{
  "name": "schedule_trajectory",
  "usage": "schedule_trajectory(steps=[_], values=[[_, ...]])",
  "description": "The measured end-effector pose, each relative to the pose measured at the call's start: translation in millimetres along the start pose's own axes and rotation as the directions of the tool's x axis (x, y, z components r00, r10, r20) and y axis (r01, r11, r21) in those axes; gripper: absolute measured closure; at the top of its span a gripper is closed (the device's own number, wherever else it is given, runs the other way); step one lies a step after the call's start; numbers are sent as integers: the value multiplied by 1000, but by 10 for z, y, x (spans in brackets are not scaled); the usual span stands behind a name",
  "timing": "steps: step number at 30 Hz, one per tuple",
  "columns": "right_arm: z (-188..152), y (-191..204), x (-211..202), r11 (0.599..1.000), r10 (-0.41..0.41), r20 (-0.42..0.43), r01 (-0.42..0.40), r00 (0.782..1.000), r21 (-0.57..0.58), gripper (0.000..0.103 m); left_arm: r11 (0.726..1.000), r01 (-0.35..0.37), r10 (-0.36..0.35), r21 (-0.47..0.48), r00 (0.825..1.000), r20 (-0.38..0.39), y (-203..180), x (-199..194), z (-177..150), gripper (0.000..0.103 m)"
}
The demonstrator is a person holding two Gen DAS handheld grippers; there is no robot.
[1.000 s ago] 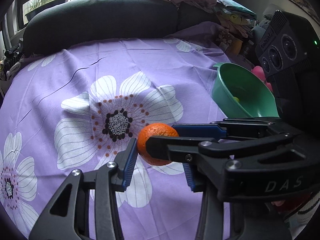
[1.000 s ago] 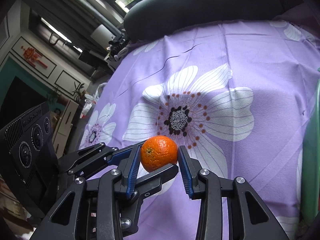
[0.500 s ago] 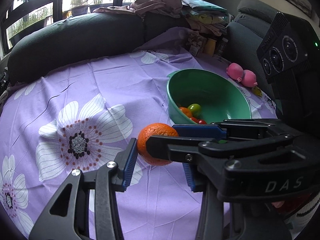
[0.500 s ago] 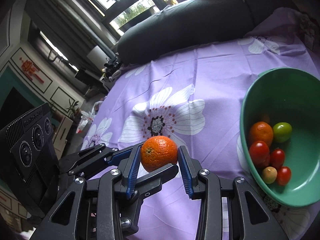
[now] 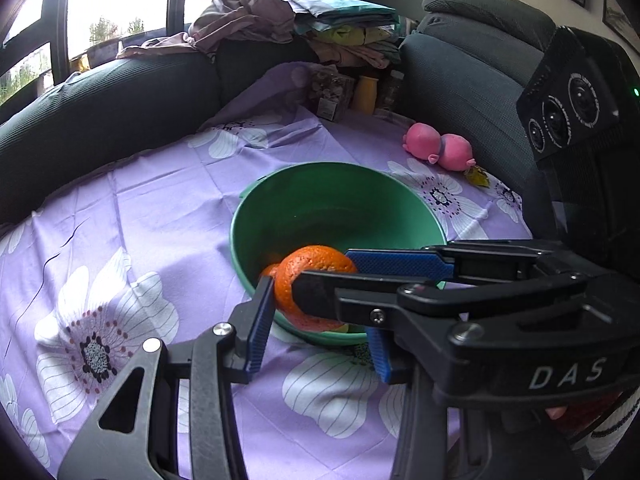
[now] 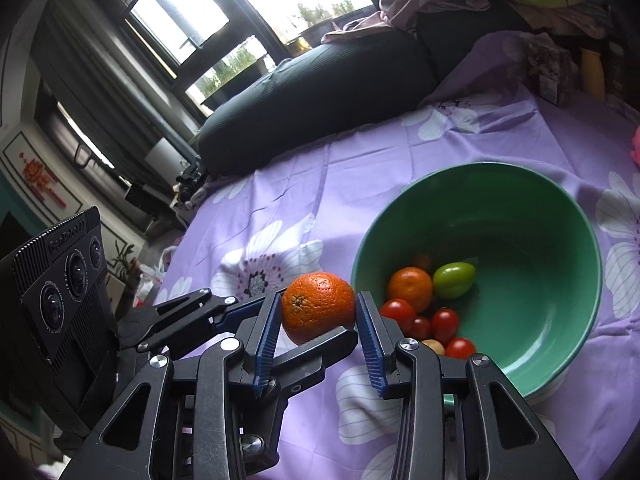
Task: Organize fruits
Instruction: 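Carry the mandarin over the green bowl with the right tool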
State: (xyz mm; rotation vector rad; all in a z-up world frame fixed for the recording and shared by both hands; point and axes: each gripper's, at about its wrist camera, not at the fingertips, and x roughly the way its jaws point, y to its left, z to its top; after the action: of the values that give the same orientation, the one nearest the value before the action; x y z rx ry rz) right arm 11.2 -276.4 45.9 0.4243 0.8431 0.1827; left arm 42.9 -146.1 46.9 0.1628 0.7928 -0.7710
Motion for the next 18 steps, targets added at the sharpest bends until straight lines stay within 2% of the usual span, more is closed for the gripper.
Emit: schedule_trajectory(steps=[7,18], values=[[-1,-310,-76,998,-34,6,33,999,59,62,999,43,-42,23,999,-34,-153,292,96,61],[22,-634,-8,992,-68,-36,72,997,105,62,997,82,-81,9,992,-97,-221,670,163,61]])
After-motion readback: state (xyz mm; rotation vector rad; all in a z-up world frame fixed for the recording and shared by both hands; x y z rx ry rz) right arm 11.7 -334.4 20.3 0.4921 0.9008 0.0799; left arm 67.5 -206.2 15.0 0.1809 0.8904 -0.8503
